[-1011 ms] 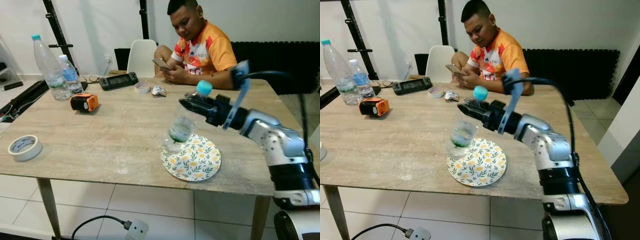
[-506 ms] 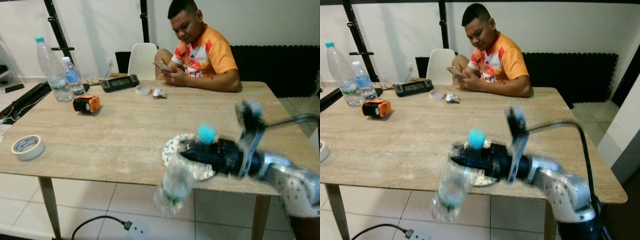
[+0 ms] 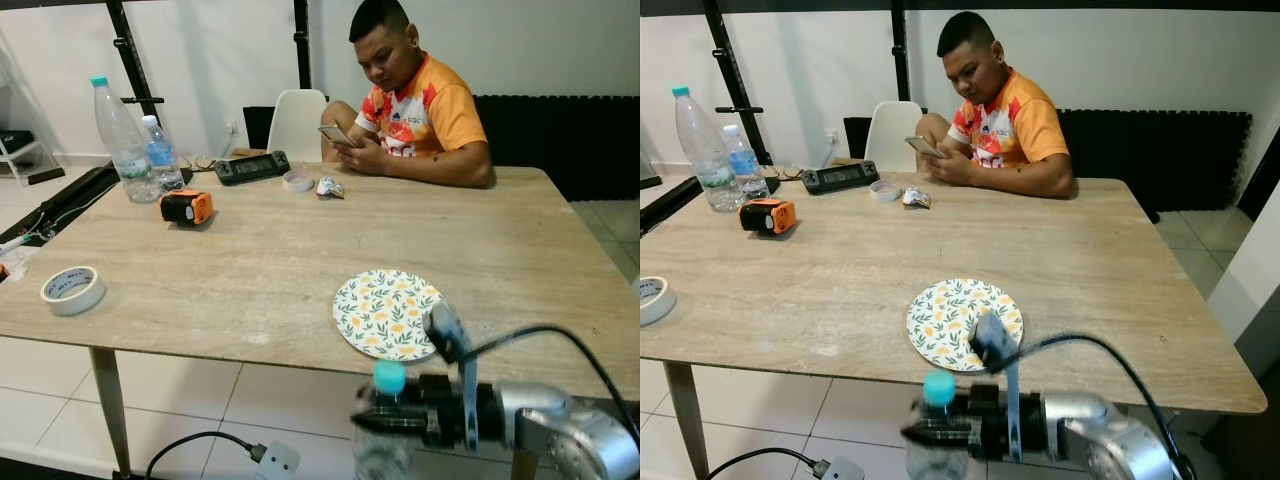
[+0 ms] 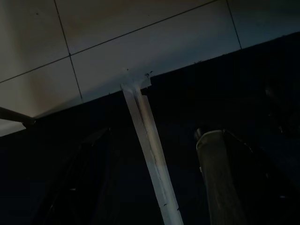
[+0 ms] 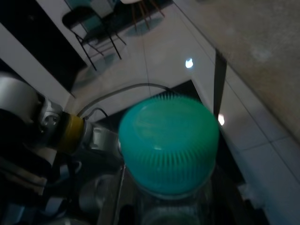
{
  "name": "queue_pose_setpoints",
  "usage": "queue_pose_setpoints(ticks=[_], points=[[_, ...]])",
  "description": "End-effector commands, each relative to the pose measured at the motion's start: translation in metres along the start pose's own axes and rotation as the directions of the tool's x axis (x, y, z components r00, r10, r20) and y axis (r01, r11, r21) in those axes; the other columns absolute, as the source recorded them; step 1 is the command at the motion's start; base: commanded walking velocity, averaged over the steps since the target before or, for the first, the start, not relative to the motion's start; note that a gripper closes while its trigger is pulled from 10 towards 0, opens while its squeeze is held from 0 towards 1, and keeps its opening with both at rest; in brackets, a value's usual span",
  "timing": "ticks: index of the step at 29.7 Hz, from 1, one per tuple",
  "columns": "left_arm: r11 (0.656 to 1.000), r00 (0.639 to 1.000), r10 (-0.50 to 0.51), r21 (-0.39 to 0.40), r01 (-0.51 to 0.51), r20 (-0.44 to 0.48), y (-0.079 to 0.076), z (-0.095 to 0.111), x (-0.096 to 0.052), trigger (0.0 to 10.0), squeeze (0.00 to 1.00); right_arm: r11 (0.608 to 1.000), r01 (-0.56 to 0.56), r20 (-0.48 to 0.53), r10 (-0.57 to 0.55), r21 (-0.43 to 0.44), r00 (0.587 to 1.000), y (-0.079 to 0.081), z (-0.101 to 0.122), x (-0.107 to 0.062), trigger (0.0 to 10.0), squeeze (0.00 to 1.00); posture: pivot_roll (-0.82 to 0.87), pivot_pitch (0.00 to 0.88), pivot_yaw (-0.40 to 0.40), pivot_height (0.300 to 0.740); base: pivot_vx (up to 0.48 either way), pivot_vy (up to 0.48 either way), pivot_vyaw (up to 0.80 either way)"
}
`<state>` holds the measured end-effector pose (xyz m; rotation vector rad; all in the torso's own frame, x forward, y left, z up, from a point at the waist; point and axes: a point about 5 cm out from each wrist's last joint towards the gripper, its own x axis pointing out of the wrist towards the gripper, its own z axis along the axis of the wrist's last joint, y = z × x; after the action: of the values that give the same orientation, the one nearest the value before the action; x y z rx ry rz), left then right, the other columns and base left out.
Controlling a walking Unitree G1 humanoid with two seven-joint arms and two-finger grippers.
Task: Restocking fridge
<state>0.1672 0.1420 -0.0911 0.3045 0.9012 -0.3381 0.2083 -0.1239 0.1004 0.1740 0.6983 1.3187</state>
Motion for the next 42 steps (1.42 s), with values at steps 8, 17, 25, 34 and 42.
queue_pose_setpoints(ticks=[8, 17, 25, 34, 42], points=[[1.000, 1.000, -0.011, 0.003, 0.011, -0.003, -0.005, 0.002, 0.001, 10.0, 0.00, 0.950, 0.272, -0.319, -0.308, -0.154, 0.896, -0.036, -0.071, 0.001, 0.0, 0.00, -0.03, 0.009, 0.017, 0.734, 0.000, 0.000, 0.00], [1.000, 1.000, -0.002, -0.016, 0.002, -0.002, -0.004, 0.003, 0.001, 10.0, 0.00, 0.763, 0.627, -0.274, -0.644, -0.159, 0.714, -0.069, -0.134, -0.004, 0.0, 0.00, -0.03, 0.012, 0.013, 0.734, 0.000, 0.000, 0.00], [0.988, 0.997, 0.081, -0.128, -0.081, -0.001, 0.000, 0.000, 0.000, 10.0, 0.00, 0.491, 0.865, -0.331, -0.804, 0.099, 0.494, -0.072, -0.184, -0.011, 0.0, 0.00, -0.03, 0.016, 0.014, 0.734, 0.000, 0.000, 0.00], [0.968, 0.994, 0.105, -0.232, -0.101, 0.007, 0.001, -0.004, -0.002, 10.0, 0.00, 0.163, 0.903, -0.393, -0.859, 0.397, 0.328, -0.069, -0.205, -0.020, 10.0, 0.00, -0.04, 0.014, 0.011, 0.734, 0.000, 0.000, 0.00], [0.980, 0.995, 0.091, -0.175, -0.095, -0.027, 0.001, -0.007, -0.002, 10.0, 0.00, 0.186, 0.915, -0.371, -0.871, 0.358, 0.323, -0.072, -0.202, -0.011, 10.0, 0.00, -0.04, 0.005, 0.004, 0.734, 0.000, 0.000, 0.00]])
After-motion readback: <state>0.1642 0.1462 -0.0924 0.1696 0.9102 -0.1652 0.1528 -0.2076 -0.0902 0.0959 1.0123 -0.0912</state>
